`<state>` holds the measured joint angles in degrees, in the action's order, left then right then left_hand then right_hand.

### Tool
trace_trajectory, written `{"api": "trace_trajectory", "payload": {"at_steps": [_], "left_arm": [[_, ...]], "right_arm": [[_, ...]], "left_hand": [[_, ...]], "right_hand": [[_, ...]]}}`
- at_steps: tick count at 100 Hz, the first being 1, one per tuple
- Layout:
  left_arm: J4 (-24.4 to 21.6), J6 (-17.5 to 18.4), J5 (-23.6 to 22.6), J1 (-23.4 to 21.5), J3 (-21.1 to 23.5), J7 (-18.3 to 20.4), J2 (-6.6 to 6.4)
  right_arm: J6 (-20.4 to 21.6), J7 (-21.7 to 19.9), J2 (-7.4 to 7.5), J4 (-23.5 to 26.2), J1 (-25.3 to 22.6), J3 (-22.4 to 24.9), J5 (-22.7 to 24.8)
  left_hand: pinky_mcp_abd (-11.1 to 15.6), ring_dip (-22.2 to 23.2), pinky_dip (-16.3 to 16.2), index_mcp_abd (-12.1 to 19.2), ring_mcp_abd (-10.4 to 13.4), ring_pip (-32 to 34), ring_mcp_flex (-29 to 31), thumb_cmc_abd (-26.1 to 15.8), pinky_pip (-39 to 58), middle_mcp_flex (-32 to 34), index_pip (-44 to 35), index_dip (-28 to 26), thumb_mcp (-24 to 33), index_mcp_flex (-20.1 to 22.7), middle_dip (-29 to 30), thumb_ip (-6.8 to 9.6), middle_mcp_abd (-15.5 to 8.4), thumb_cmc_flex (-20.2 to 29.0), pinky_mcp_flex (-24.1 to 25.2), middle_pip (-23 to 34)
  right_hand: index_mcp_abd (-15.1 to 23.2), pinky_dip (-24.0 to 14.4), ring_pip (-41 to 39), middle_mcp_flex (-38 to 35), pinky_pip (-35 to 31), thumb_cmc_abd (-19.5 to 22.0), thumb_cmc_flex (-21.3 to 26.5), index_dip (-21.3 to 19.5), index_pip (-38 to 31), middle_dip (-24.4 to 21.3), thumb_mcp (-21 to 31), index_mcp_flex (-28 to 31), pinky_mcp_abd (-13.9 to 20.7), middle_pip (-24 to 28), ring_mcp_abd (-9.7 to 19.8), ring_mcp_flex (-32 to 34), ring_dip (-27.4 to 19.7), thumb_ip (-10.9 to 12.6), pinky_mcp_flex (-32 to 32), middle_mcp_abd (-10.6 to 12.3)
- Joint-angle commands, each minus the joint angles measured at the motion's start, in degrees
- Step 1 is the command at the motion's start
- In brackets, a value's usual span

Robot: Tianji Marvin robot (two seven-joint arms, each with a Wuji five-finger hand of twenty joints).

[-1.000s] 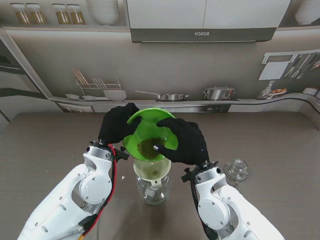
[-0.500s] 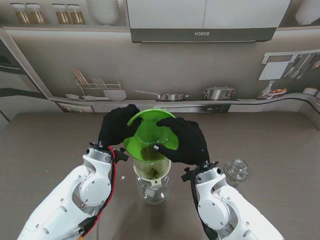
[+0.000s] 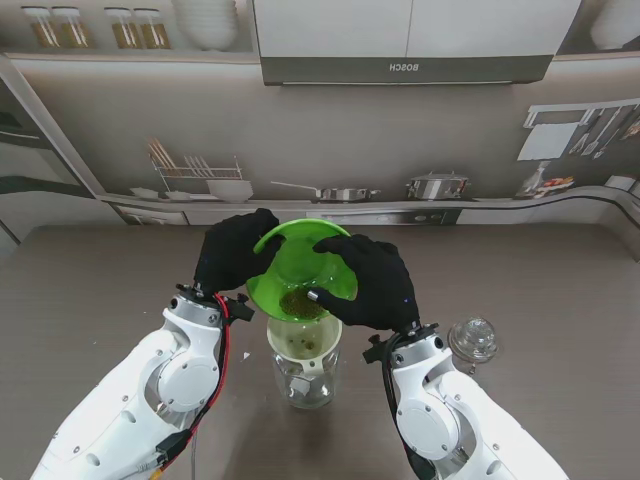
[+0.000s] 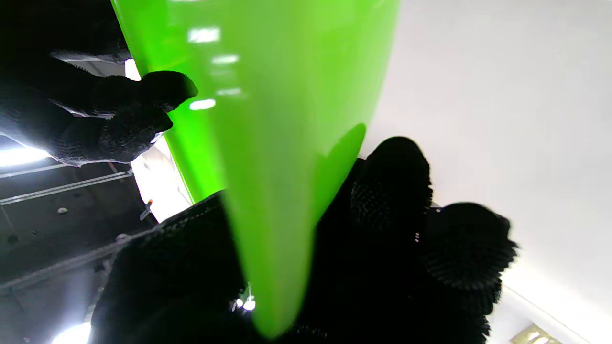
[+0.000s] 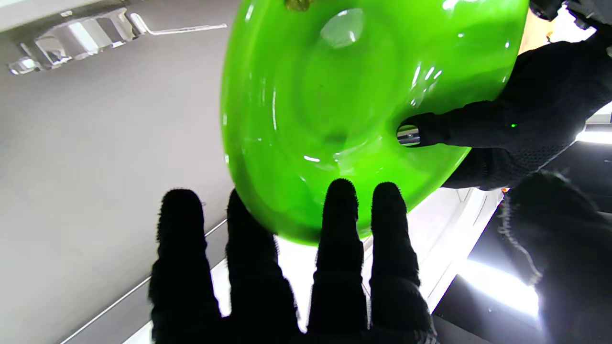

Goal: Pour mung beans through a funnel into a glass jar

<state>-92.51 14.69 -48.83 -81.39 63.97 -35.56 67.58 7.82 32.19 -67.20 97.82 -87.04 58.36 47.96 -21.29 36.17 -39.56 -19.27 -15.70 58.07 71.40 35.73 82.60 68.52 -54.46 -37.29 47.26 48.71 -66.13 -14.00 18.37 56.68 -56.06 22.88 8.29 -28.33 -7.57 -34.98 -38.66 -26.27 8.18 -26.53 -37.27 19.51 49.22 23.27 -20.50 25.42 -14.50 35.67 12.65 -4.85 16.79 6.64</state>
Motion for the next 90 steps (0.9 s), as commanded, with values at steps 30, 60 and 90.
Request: {"api": "trace_trajectory", "payload": {"at_steps": [30,60,90], "left_arm": [[0.26,1.66,-1.65,0.54,0.21,-0.59,-0.31],[0.49,2.50,-3.08,0.77,0.37,-1.28,-0.59],[0.67,2.93,-4.22,0.95,0.44,-1.52,-0.87]], "right_arm": [[0.02,0.27,-0.34,0.25,-0.07,0.10,0.26],[0.19,1.00,-0.37,0.01,0.04,0.05,0.64],[-0.03,0.64,-0.08,0.50,-0.24,0.31,1.59]], "left_hand": [[3.05,0.13,0.49,7.56,1.36,1.24,1.20,-3.95,1.81,1.63,-8.39,-1.39,6.75,2.56,-1.07,3.45,-1.59,7.16,-1.85,1.24],[3.31,0.07,0.61,7.63,1.50,1.15,1.20,-3.98,1.77,1.60,-8.69,-1.16,6.76,2.37,-1.07,3.41,-1.62,7.13,-1.87,1.26],[3.37,0.03,0.71,7.74,1.51,1.03,1.20,-4.00,1.71,1.51,-8.92,-1.00,6.74,2.26,-1.09,3.37,-1.71,7.13,-1.84,1.27]], "right_hand": [[1.31,0.45,0.16,0.82,1.07,-1.15,-1.49,-0.49,-0.11,-0.38,1.64,0.84,-1.72,-1.02,1.12,-0.55,-1.00,1.15,-0.59,-0.90],[1.61,0.56,0.23,0.95,1.10,-1.37,-1.57,-0.43,-0.10,-0.38,1.56,1.13,-1.64,-0.99,1.24,-0.79,-1.03,1.05,-0.82,-0.76],[1.95,0.66,0.49,1.56,1.34,-1.23,-1.77,-0.30,0.24,-0.48,0.80,0.98,-1.63,-1.26,1.33,-1.50,-1.12,1.07,-1.37,-0.86]]}}
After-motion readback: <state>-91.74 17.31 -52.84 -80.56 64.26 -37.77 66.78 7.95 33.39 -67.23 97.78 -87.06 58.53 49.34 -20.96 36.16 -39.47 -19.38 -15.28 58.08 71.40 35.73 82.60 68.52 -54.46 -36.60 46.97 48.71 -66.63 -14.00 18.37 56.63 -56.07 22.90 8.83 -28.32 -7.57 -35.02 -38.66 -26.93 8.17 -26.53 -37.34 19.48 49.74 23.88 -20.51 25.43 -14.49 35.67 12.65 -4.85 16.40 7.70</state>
